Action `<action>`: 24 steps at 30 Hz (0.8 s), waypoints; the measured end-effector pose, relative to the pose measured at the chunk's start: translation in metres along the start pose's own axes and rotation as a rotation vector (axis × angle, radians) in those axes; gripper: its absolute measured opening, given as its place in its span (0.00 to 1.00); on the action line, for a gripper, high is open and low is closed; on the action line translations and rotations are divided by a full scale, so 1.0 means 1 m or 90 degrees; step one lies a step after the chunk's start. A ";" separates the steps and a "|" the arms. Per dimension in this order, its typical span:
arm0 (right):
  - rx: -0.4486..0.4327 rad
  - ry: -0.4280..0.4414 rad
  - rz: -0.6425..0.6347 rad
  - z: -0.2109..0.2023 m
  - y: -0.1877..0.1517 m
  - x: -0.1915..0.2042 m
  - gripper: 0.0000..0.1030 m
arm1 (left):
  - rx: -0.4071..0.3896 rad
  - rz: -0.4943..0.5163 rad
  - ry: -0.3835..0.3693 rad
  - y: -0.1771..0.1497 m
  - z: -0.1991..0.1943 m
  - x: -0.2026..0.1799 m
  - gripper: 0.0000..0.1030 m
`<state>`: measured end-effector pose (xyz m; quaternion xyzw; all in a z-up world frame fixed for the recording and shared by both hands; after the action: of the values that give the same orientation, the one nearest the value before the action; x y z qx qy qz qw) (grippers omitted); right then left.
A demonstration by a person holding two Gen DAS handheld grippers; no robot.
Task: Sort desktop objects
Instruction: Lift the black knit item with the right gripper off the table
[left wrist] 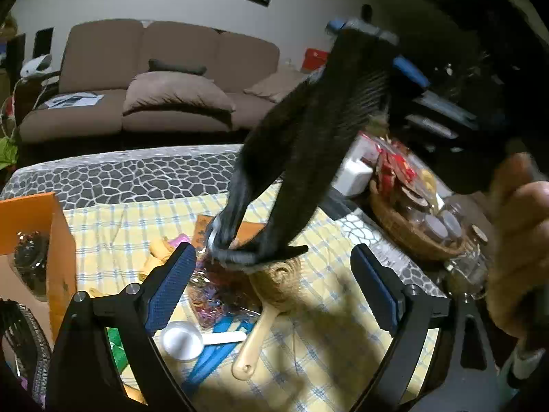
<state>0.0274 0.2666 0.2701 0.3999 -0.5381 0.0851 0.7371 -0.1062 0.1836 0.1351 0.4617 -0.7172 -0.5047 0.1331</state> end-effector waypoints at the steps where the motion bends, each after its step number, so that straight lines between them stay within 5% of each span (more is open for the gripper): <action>1: 0.004 0.004 -0.004 0.004 -0.002 0.007 0.39 | 0.000 0.000 0.007 0.000 0.000 0.002 0.88; 19: 0.019 0.139 -0.084 0.029 -0.031 0.144 0.41 | 0.000 0.003 0.055 -0.009 -0.008 0.027 0.86; 21: 0.019 0.151 -0.091 0.027 -0.034 0.158 0.41 | -0.002 0.006 0.052 -0.009 -0.009 0.028 0.77; 24: 0.011 0.169 -0.098 0.023 -0.037 0.175 0.41 | 0.020 -0.003 0.023 -0.009 -0.007 0.030 0.43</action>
<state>0.1023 0.1730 0.4044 0.4317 -0.4031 0.0853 0.8024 -0.1127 0.1552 0.1219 0.4743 -0.7213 -0.4856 0.1376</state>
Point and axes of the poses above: each gripper's, at about its wrist camera, not at the fingertips, and z roughly the way its jaws point, x to its left, y to its top, the point moved 2 cm from there along z, roughly the way its jaws point, and after that the axes turned 5 degrees about -x, right-handed, at the moved point
